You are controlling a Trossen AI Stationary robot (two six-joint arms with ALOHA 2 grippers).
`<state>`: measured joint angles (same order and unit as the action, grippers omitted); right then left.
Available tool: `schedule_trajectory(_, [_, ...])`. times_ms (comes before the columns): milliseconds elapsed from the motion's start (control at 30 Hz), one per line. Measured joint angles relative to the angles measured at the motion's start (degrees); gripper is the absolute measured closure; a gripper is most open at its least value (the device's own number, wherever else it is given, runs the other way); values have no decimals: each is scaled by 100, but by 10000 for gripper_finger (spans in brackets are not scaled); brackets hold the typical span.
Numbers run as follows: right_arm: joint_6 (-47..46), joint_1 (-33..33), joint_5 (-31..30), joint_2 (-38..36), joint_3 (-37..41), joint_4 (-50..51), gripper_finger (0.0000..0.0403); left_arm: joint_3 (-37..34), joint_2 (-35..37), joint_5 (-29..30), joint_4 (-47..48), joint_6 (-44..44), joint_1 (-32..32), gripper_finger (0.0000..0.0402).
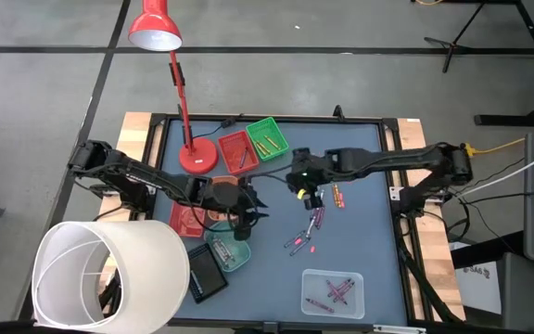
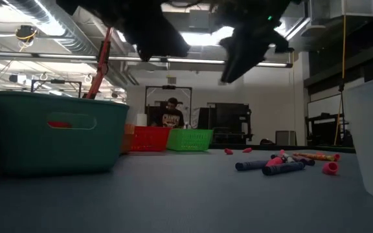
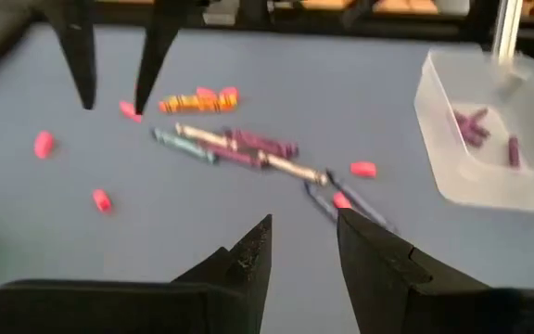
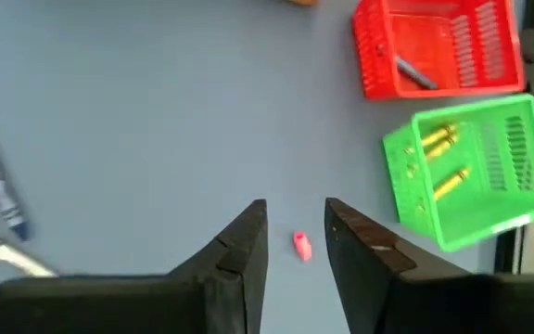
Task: Sort crayons
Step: Put the light blue crayon into the black basket
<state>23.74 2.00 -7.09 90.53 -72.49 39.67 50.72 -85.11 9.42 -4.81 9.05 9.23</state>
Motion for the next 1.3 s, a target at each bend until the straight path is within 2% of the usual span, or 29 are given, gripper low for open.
schedule_trajectory(200, [-620, -13, -1, -583, 0, 775, 294, -4, -130, 254, -826, -284, -93, 292])
schedule_trajectory(467, [-1373, -15, 0, -992, 0, 1737, 294, -3, -881, 257, -2324, -517, -405, 292])
schedule_trajectory(633, [-1385, -13, 0, -1108, 49, 2057, 294, -4, -1395, 257, -3174, -512, -569, 292])
schedule_trajectory(800, [-1020, -9, -12, -1333, 610, 1941, 294, 2, -1732, 257, -3540, -512, -696, 292])
schedule_trajectory(933, [-603, -9, -43, -1367, 1202, 1377, 294, 4, -1862, 257, -3613, -510, -752, 292])
schedule_trajectory(1300, [539, -9, -46, -1208, 2715, -1178, 294, 4, -1874, 251, -3591, -515, -745, 292])
